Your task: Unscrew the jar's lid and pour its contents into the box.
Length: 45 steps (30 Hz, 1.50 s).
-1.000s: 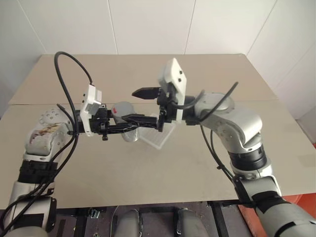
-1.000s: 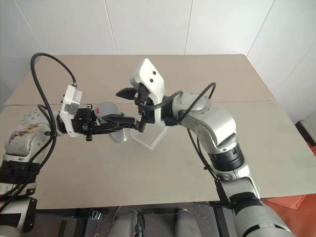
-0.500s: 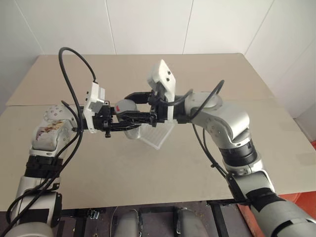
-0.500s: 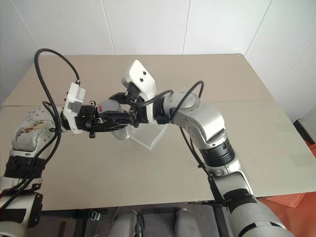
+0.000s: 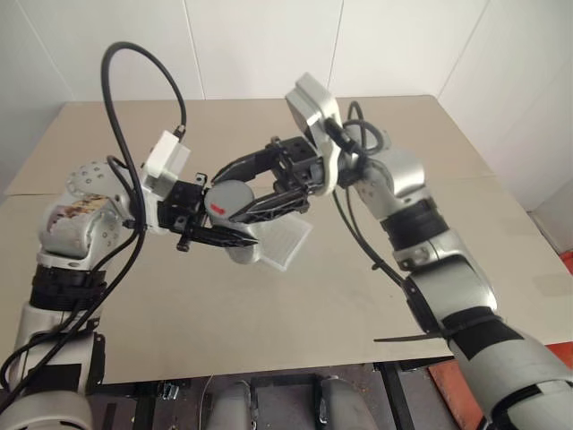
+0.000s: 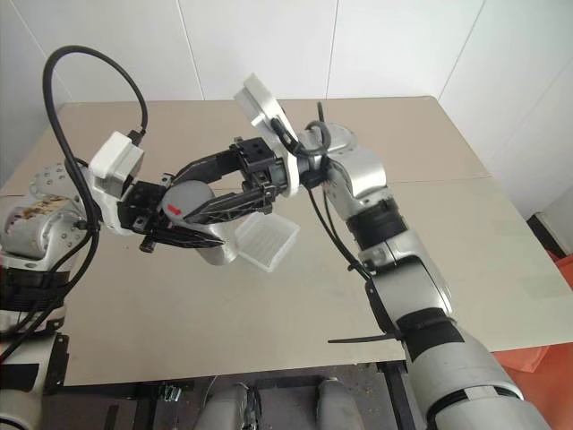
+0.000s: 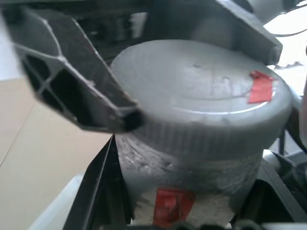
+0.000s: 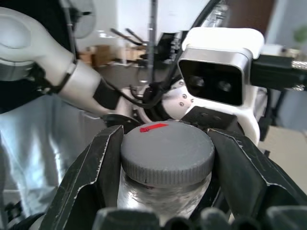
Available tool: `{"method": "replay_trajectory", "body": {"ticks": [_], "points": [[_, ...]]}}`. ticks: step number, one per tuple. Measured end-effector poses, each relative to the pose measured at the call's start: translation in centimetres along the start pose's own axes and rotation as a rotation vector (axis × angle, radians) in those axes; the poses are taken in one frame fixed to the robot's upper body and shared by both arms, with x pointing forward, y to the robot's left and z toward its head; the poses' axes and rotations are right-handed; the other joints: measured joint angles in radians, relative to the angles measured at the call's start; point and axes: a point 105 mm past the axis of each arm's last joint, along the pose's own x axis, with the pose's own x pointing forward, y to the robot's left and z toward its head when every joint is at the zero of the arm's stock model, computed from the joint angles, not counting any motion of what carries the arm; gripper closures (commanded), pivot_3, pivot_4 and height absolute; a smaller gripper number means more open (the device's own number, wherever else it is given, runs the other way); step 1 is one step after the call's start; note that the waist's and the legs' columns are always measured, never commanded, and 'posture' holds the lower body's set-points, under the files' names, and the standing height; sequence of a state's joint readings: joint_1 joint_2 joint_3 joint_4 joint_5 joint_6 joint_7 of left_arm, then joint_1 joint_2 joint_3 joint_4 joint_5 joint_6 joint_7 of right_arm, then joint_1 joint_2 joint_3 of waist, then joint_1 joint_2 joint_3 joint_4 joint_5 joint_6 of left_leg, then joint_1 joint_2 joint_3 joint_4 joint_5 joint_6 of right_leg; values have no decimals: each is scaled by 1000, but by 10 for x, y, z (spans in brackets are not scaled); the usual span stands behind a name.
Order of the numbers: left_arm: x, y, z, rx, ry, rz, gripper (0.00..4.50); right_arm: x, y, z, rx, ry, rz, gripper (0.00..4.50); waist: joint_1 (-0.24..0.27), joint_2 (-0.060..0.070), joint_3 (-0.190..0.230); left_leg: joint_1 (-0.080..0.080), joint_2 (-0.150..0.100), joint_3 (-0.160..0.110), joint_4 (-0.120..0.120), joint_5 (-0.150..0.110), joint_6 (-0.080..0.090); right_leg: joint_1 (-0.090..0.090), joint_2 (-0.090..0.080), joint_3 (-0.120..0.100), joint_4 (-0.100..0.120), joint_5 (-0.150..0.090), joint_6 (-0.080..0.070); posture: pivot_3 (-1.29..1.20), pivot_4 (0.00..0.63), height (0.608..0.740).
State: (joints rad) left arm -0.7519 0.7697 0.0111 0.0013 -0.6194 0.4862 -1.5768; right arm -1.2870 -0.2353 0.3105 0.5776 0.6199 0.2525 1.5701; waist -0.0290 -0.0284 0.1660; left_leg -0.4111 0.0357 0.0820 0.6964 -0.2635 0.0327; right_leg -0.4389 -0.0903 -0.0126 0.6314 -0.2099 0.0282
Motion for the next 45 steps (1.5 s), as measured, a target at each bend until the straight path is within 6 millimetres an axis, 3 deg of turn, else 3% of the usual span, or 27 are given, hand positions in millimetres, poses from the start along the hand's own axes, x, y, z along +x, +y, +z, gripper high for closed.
{"method": "replay_trajectory", "body": {"ticks": [1, 3, 7, 13, 17, 21, 24, 30, 38, 43, 45], "points": [[-3, 1, -1, -7, 0, 14, 2546, 1, -3, -1, -15, -3, -5, 1754, -1, 0, 0, 0, 0, 0, 0, 0, 0, 0, 0, 0, 0, 0, 0, 0, 150, 740], [-6, 3, -3, -20, -2, 38, 2546, 2, -8, -3, -40, 2, -19, 1031, -1, 0, 0, 0, 0, 0, 0, 0, 0, 0, 0, 0, 0, 0, 0, 0, 150, 740], [-3, 2, -9, -53, -31, 38, 2546, -5, -10, -9, -77, 39, -88, 68, 12, 0, 0, -2, 0, 0, 1, 1, -1, 0, -1, -1, 0, 0, 0, 0, 150, 740], [-10, 7, -17, -56, -44, 135, 2546, -48, 10, -24, -86, 65, -420, 68, 27, 0, 0, -4, -1, 0, 3, 3, -5, -1, -2, -1, 0, 0, 0, 0, 150, 740], [-11, 18, -29, -84, -56, 205, 2546, -29, 26, -9, -126, 76, -531, 68, 13, 0, 0, -3, 0, 0, 3, 2, -4, -3, -1, 0, 2, 0, 0, 0, 150, 740], [-6, 21, -37, -96, -43, 210, 2546, -5, 24, 6, -141, 61, -625, 68, 9, 0, 0, -2, 0, 0, 3, 1, -2, -2, 0, 0, 4, 0, 0, 0, 150, 740], [-1, 23, -36, -90, -46, 196, 2546, 6, 14, -3, -106, 104, -688, 68, 14, 0, 0, -2, -1, 0, 3, 1, -1, -2, -1, 0, 4, 0, 0, 0, 150, 740], [-2, 27, -38, -88, -25, 219, 2546, 7, -7, -18, -63, 176, -757, 68, 16, 0, 0, -3, -1, 0, 3, 0, 0, -1, -1, 0, 2, 1, 0, 0, 150, 740], [-5, 27, -41, -91, 0, 239, 2546, 7, -11, -24, -38, 195, -732, 68, 15, 0, 0, -4, -1, 0, 3, 0, 0, -2, -1, 0, 0, 0, 0, 0, 150, 740], [-20, 23, -44, -110, 38, 278, 2546, -10, -5, -25, -43, 213, -692, 68, 14, 0, 0, -3, -1, 0, 3, 0, 0, -2, -1, -1, 0, 0, 0, 0, 150, 740], [-25, 18, -43, -110, 43, 268, 2546, -44, -10, -24, -53, 240, -798, 68, 18, 0, 0, -3, -1, 0, 3, 0, 1, -1, -1, -1, 0, 0, 0, 0, 150, 740]]}}
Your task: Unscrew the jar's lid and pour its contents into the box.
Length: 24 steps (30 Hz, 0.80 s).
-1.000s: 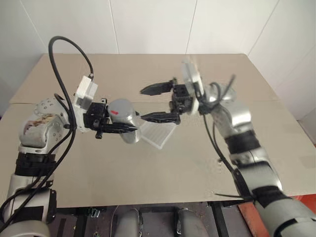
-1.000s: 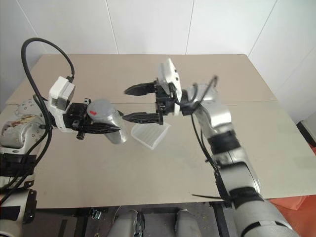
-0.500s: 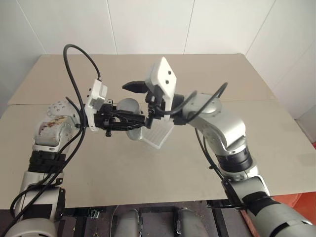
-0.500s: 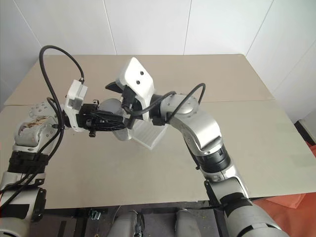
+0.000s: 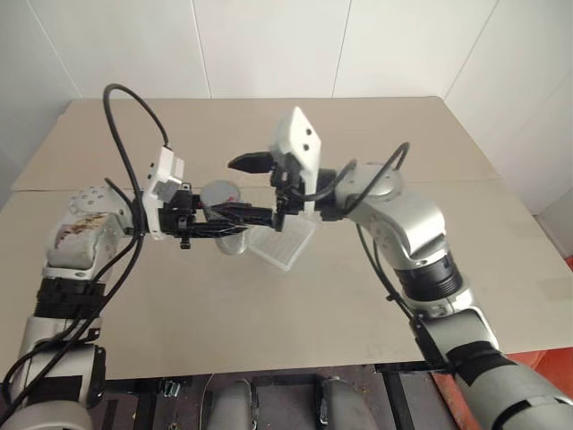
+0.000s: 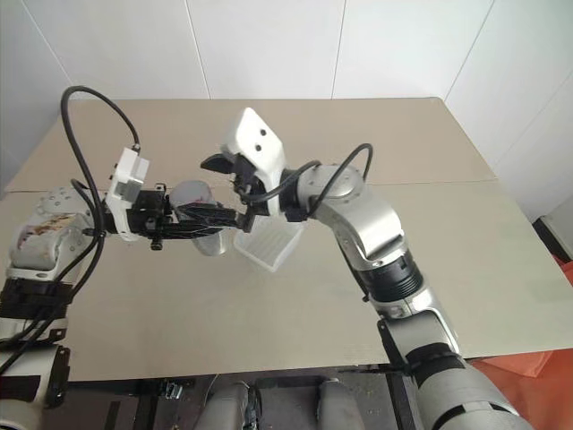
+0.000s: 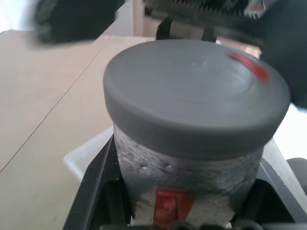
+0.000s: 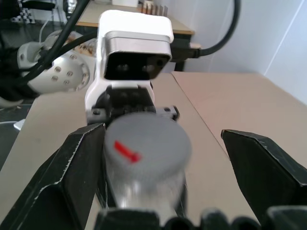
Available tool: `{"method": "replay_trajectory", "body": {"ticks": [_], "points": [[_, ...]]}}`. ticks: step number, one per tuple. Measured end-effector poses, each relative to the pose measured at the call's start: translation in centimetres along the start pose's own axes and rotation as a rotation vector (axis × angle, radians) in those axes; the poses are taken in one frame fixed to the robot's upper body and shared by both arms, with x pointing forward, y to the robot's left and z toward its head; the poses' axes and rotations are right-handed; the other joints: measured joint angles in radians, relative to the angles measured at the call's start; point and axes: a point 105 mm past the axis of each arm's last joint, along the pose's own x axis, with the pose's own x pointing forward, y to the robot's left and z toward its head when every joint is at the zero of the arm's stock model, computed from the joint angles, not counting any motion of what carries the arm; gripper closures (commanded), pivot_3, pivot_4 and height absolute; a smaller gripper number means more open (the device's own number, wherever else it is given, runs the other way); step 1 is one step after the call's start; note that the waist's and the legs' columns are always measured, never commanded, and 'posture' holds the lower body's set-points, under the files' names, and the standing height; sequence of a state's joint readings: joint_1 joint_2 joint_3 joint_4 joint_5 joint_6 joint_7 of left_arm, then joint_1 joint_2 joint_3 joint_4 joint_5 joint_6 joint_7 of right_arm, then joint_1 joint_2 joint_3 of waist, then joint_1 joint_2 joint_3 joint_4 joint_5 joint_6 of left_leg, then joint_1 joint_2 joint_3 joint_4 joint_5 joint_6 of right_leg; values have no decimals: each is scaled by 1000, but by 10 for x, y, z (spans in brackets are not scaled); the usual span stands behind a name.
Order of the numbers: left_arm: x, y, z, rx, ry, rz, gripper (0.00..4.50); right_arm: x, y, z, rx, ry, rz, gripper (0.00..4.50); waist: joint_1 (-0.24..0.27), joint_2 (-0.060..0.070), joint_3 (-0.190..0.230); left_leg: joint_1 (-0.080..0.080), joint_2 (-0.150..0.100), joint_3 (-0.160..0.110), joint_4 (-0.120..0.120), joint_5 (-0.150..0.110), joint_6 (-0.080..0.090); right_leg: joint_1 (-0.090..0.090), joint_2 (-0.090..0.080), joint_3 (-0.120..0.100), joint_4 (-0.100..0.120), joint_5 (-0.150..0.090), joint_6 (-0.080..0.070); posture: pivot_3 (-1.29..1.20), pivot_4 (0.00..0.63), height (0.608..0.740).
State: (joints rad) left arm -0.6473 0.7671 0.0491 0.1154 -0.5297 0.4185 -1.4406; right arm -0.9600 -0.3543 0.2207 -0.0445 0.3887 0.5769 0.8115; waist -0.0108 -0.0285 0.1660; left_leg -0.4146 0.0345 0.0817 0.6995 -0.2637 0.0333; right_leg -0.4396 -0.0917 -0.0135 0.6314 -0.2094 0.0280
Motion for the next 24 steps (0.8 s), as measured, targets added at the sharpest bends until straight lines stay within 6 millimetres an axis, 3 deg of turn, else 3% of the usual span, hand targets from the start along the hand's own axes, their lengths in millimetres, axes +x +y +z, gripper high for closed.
{"method": "replay_trajectory", "body": {"ticks": [2, 4, 6, 9, 15, 20, 24], "points": [[-6, -4, 7, 27, -3, -11, 2546, -27, -31, -19, 31, 69, -134, 68, 8, 0, 0, 0, 0, 1, 0, 0, 1, 0, -1, 0, -1, 0, 0, 0, 150, 740], [-13, -4, 11, 43, -1, 4, 2546, -37, -39, -28, 58, 92, -171, 68, 4, 0, 0, 0, 0, 1, -1, 0, 1, -1, 0, 1, -1, 0, 0, 0, 150, 740], [-11, -5, 12, 49, -4, -2, 2546, -35, -37, -27, 56, 80, -154, 68, -7, 0, 0, 0, 1, 1, -1, 0, 0, -1, 1, 1, 0, 0, 0, 0, 150, 740], [-9, -5, 11, 48, -11, -5, 2546, -27, -25, -17, 60, 26, -89, 68, -17, 0, 0, 0, 1, 1, -1, 0, 0, -2, 2, 1, 0, 0, 0, 0, 150, 740], [1, -2, 11, 42, -27, -28, 2546, 0, 19, 24, 50, -152, 111, 68, -8, 0, 0, 0, 1, 0, 0, 0, 0, -1, 1, 1, 0, 0, 0, 0, 150, 740], [5, 1, 10, 45, -34, -29, 2546, 20, 39, 34, 35, -174, 187, 68, -2, 0, 0, 0, 1, 0, 0, 0, 0, -1, 1, 0, 0, 0, 0, 0, 150, 740], [7, 1, 12, 58, -36, -37, 2546, 31, 47, 30, 16, -141, 208, 68, -3, 0, 0, 0, 0, 1, 0, 0, 0, -1, 1, 1, 0, 0, 0, 0, 150, 740]]}}
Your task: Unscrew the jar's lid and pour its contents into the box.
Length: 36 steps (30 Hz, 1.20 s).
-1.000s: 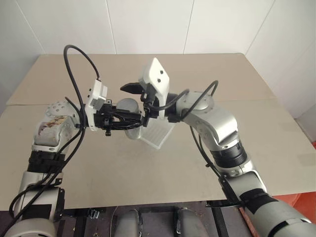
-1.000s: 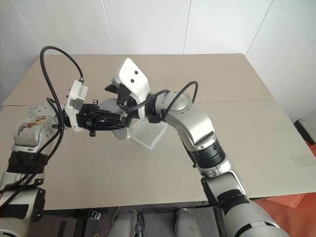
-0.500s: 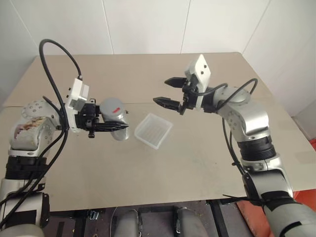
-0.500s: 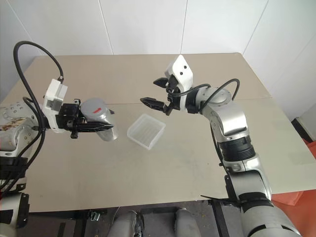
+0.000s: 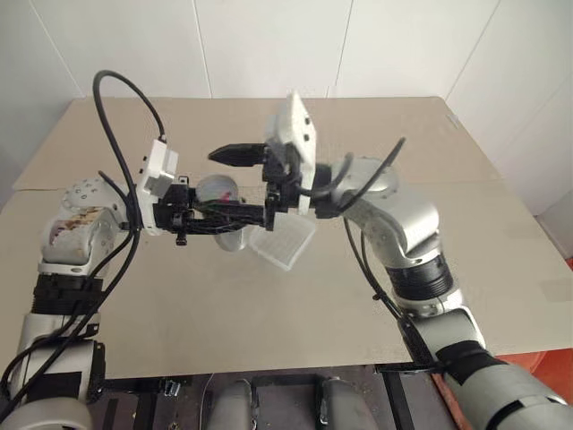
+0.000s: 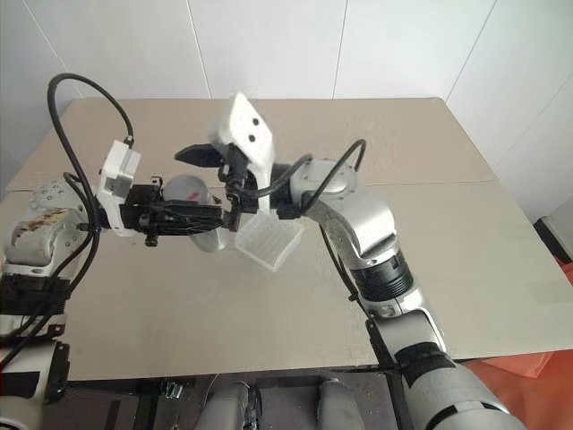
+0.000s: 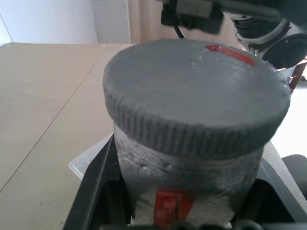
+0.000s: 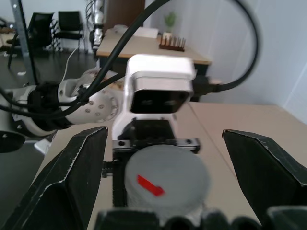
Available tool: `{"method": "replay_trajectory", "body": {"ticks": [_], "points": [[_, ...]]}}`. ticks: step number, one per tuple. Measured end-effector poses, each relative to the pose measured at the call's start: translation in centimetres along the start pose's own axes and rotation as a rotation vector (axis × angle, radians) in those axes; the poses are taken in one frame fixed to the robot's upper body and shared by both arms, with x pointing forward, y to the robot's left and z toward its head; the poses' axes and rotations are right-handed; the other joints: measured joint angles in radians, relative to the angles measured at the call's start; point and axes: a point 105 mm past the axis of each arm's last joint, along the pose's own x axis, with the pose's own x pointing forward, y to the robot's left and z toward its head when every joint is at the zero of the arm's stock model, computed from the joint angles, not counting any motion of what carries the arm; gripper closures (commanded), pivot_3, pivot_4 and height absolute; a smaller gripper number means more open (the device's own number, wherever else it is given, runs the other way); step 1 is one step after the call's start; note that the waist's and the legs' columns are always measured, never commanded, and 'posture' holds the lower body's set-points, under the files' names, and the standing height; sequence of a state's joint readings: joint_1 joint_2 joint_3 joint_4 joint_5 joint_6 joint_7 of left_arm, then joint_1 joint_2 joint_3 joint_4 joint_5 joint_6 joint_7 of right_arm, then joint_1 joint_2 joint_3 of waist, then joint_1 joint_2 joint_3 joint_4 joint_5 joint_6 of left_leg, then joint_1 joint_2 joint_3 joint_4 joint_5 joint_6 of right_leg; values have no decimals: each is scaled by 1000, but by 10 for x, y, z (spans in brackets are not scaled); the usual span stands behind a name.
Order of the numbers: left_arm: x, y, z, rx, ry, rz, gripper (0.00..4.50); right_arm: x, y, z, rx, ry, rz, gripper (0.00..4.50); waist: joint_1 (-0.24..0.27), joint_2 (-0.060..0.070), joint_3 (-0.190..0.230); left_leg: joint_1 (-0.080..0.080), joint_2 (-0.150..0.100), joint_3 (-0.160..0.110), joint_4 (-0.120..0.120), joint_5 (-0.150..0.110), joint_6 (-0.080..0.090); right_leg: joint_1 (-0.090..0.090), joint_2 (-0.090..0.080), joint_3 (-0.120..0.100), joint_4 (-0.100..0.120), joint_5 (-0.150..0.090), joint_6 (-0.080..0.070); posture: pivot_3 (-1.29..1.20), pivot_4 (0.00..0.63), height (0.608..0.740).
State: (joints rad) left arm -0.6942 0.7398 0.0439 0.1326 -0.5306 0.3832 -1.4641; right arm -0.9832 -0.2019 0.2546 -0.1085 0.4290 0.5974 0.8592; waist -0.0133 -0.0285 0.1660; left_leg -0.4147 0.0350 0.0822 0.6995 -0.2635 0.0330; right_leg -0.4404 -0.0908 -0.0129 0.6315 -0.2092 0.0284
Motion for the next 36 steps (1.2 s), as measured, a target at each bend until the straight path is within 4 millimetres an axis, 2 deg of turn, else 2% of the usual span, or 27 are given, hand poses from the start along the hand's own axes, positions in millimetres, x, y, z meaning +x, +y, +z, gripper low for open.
{"method": "replay_trajectory", "body": {"ticks": [5, 8, 14, 19, 22, 24, 28, 30, 32, 36], "points": [[0, 0, 0, 6, 1, -3, 2546, 14, -3, -13, -16, 60, -21, 68, -2, 0, 0, 0, 0, 0, 0, 0, 0, 0, 0, 0, 0, 0, 0, 0, 150, 740], [-1, 0, 0, 7, 6, 1, 2546, 14, -9, -20, -7, 80, -49, 68, -2, 0, 0, 0, 0, 0, 0, 0, -1, 0, 0, 0, 0, 0, 0, 0, 150, 740], [-3, 1, 0, 7, 14, 14, 2546, 9, -13, -21, 5, 84, -39, 68, -1, 0, 0, 0, 0, 0, 0, 0, 0, 0, 0, 0, 0, 0, 0, 0, 150, 740], [-13, 3, 0, 6, 33, 53, 2546, -17, -21, -21, 12, 85, -41, 68, -1, 0, 0, 0, 0, 0, 0, 0, 0, 0, 0, 0, 0, 0, 0, 0, 150, 740], [-17, -3, -5, -14, 48, 26, 2546, -61, -49, -23, 16, 104, -207, 68, 5, 0, 0, 0, 0, 0, 0, 0, 0, 1, -1, -1, 0, 0, 0, 0, 150, 740], [-18, -4, -6, -16, 52, 22, 2546, -76, -55, -25, 21, 108, -255, 68, 2, 0, 0, 0, 0, 0, 0, 0, 0, 0, 0, 0, 0, 0, 0, 0, 150, 740], [-17, -4, -5, -14, 51, 21, 2546, -77, -41, -28, 28, 97, -214, 68, -11, 0, 0, 0, 1, 0, -1, 0, 0, -1, 1, 1, 0, 0, 0, 0, 150, 740], [-15, -4, -6, -16, 42, 18, 2546, -71, -31, -22, 9, 81, -164, 68, -12, 0, 0, 0, 1, 0, -1, 0, 0, -1, 1, 1, 0, 0, 0, 0, 150, 740], [-13, -4, -6, -18, 36, 15, 2546, -58, -16, -11, -8, 34, -89, 68, -11, 0, 0, 0, 1, 0, -1, 0, 0, -1, 1, 0, 0, 0, 0, 0, 150, 740], [-9, -4, -5, -12, 25, 8, 2546, -30, 9, -1, -1, -16, 13, 68, -5, 0, 0, 0, 1, 0, 0, 0, 0, 0, 0, 0, 1, 0, 0, 0, 150, 740]]}}
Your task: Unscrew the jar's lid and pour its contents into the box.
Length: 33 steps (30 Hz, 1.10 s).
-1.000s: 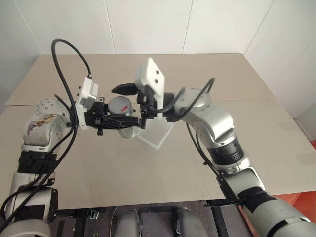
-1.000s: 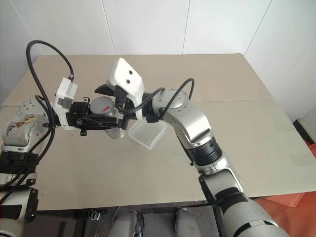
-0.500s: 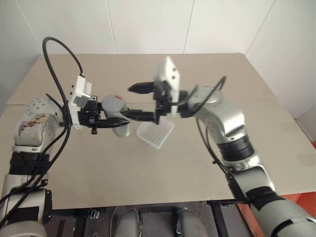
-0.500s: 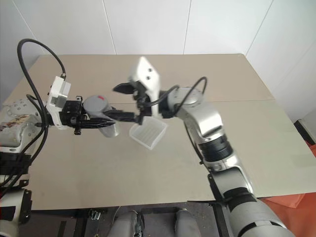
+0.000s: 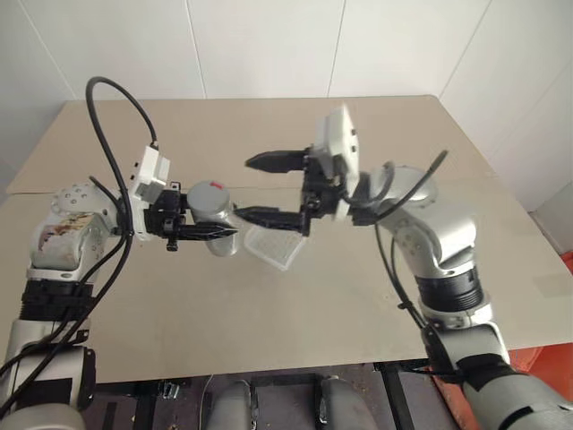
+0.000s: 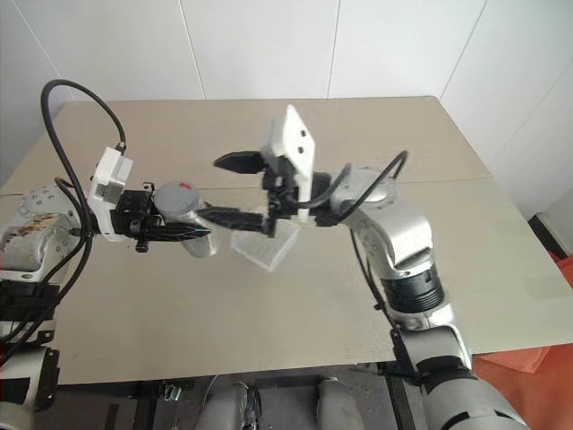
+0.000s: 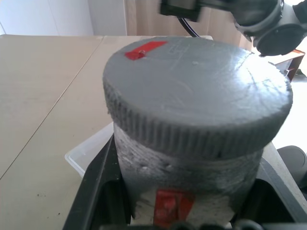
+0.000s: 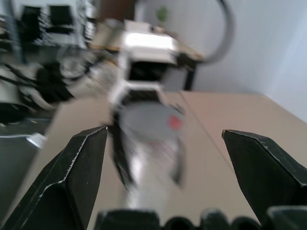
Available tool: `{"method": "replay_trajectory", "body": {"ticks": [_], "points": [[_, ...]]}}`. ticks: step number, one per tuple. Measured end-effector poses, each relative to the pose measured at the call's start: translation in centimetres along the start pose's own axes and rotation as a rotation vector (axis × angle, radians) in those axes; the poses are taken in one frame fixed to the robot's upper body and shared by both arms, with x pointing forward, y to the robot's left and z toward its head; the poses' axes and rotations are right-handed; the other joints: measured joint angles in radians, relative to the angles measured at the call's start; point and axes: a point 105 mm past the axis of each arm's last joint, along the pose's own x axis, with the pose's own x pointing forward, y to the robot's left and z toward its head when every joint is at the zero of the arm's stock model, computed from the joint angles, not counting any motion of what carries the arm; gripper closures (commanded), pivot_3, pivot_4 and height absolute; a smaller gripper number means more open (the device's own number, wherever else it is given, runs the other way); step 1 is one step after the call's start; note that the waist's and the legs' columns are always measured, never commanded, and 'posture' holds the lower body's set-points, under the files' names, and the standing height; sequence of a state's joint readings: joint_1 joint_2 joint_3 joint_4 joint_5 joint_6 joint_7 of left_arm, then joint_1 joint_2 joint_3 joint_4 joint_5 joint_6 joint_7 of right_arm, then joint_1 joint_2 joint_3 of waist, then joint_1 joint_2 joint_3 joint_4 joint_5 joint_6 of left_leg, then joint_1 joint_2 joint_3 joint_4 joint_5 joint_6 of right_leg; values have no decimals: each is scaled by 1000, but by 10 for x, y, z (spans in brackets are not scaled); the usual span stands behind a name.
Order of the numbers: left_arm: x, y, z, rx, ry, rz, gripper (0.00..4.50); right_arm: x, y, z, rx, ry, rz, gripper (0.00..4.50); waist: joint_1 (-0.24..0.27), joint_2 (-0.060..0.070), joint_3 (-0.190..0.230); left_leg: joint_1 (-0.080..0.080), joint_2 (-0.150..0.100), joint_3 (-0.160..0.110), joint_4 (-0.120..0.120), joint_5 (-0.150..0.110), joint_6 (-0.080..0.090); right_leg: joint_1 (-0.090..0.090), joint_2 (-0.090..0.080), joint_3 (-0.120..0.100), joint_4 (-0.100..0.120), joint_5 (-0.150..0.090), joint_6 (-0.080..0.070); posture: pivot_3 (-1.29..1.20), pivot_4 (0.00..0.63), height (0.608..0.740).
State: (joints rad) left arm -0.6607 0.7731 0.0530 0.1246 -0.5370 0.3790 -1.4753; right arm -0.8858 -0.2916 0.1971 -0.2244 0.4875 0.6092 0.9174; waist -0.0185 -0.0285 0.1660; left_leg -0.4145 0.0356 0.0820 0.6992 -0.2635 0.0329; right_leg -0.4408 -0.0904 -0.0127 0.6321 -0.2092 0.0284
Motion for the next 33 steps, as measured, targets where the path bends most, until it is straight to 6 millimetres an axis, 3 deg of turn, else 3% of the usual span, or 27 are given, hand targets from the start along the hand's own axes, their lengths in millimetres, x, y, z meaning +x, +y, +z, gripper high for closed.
{"method": "replay_trajectory", "body": {"ticks": [6, 14, 18, 33], "points": [[5, 0, 0, 2, -5, -13, 2546, 33, 0, 2, -25, 29, -27, 68, 5, 0, 0, 0, 0, 0, 0, 0, 0, 0, 0, -1, 0, 0, 0, 0, 150, 740], [5, 1, -1, -1, -4, -6, 2546, 43, -15, -18, 13, 92, -104, 68, 3, 0, 0, 0, 0, 0, 0, 0, 0, 0, 0, 0, 0, 0, 0, 0, 150, 740], [5, 1, -1, -1, -3, 0, 2546, 41, -16, -19, 14, 98, -102, 68, 3, 0, 0, 0, 0, 0, 0, 0, 0, 0, 0, 0, 0, 0, 0, 0, 150, 740], [3, 2, -1, -1, 2, 7, 2546, 5, -18, -19, 1, 116, -101, 68, 4, 0, 0, 0, 0, 0, 0, 0, 0, 0, 0, 0, 0, 0, 0, 0, 150, 740]]}}
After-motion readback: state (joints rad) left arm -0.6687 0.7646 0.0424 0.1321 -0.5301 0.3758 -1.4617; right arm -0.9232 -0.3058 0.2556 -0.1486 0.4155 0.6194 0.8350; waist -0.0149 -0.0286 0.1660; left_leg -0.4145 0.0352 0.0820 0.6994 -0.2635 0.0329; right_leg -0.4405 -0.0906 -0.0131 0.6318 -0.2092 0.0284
